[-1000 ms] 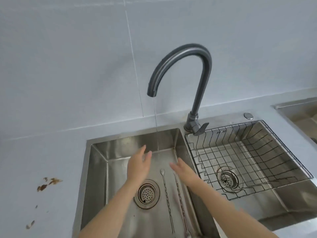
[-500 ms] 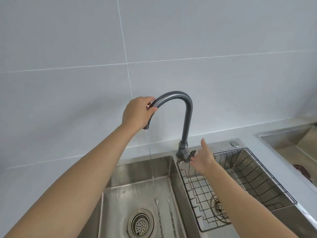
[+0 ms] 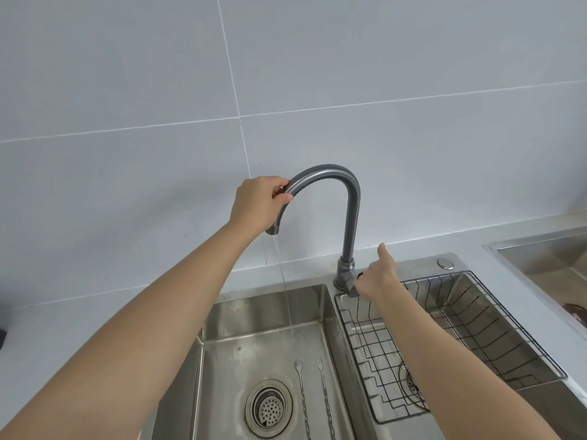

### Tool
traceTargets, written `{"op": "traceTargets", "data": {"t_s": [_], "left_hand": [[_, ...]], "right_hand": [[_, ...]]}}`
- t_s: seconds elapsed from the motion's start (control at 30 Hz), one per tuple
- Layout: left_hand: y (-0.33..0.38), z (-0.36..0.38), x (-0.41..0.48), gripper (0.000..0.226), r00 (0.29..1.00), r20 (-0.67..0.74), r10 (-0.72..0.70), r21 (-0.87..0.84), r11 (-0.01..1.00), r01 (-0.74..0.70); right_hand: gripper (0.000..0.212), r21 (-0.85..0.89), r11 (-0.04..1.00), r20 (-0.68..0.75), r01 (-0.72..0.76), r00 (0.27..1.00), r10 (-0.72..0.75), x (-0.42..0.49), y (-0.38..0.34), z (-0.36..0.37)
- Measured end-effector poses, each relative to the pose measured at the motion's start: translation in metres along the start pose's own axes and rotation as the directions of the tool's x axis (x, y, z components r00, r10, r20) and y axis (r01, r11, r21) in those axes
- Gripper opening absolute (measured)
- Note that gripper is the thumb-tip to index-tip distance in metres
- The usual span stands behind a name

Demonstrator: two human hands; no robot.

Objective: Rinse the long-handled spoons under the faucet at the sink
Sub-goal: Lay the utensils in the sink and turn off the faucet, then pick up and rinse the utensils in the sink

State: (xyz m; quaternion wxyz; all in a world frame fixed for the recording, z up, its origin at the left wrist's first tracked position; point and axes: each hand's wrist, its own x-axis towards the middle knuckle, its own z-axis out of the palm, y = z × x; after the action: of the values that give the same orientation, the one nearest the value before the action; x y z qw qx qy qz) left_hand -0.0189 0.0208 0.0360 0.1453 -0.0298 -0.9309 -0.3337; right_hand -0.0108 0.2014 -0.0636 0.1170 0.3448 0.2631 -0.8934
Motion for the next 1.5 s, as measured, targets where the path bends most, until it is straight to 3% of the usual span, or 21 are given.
{"op": "traceTargets", "data": {"t_s": [0.27,0.4,0.5,0.63,0.8,0.9,0.97,1.1,1.23,1.37,1.5], "left_hand": [[0.005,0.000,-0.003,0.026,0.999,-0.023,-0.023,0.007,1.000,0.024],[0.005,0.001,-0.004,0.028,0.999,-0.018,-0.031,0.008,0.999,0.031],[0.002,0.003,-0.007,0.029,0.999,-0.023,-0.026,-0.006,1.000,0.025],[0.000,0.009,-0.011,0.026,0.999,-0.042,-0.005,0.002,1.000,0.005],[0.000,0.012,-0.028,0.040,0.987,-0.155,-0.034,-0.149,0.989,0.011],[-0.008,0.024,-0.054,0.032,0.956,-0.286,-0.067,-0.263,0.965,-0.012],[-0.021,0.042,-0.079,0.025,0.939,-0.307,-0.153,-0.351,0.936,0.038],[-0.063,0.106,-0.140,0.016,0.935,-0.089,-0.343,-0.362,0.886,0.290],[-0.103,0.174,-0.201,0.017,0.807,0.253,-0.534,-0.169,0.797,0.580],[-0.128,0.220,-0.241,0.018,0.651,0.514,-0.559,0.108,0.795,0.597],[-0.138,0.251,-0.258,0.018,0.523,0.589,-0.616,0.201,0.739,0.643]], "right_hand": [[0.074,-0.003,0.999,-0.023,0.044,0.999,-0.044,0.014,0.002,0.006],[0.077,-0.045,0.998,0.032,0.047,0.998,-0.045,0.014,0.002,-0.002],[0.073,-0.148,0.987,0.068,0.057,0.997,-0.048,0.011,0.004,-0.010],[0.052,-0.344,0.935,0.123,0.081,0.992,-0.040,0.016,0.007,-0.021],[0.049,-0.526,0.833,0.182,0.174,0.979,-0.089,0.022,0.017,-0.028],[0.039,-0.585,0.786,0.241,0.200,0.968,-0.066,0.025,0.031,-0.034],[0.058,-0.601,0.782,0.233,0.164,0.972,-0.026,0.021,0.039,-0.039],[0.064,-0.680,0.725,0.219,0.106,0.974,0.063,0.024,0.065,-0.052],[0.043,-0.882,0.463,0.151,0.085,0.983,0.107,0.045,0.100,-0.081],[0.015,-0.976,0.214,0.069,0.033,0.984,0.163,0.072,0.131,-0.114],[0.009,-1.000,-0.010,-0.014,-0.013,0.988,0.153,0.102,0.155,-0.143]]}}
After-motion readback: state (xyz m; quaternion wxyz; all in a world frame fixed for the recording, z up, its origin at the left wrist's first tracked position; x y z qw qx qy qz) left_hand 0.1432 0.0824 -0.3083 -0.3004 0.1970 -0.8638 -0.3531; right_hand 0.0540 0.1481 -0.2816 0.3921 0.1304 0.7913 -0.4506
